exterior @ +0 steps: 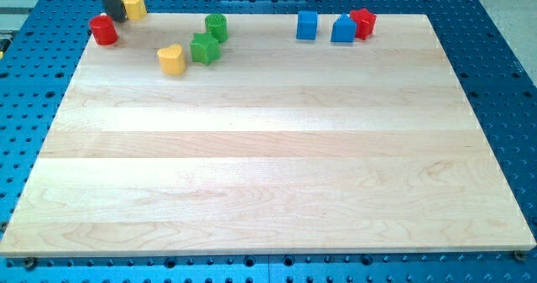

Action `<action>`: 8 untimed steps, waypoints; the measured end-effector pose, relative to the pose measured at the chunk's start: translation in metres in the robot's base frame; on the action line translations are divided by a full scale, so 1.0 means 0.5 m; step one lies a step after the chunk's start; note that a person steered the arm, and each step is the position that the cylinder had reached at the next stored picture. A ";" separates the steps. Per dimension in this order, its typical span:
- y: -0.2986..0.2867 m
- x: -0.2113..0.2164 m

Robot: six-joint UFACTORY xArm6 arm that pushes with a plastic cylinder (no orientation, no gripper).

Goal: Push the green circle to the top right side of the board

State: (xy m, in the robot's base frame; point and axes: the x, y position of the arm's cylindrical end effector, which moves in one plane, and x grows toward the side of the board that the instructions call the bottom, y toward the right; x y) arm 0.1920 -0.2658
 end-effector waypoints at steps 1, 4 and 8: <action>0.081 0.062; 0.221 0.182; 0.251 0.182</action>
State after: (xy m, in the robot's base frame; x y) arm 0.2829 -0.1406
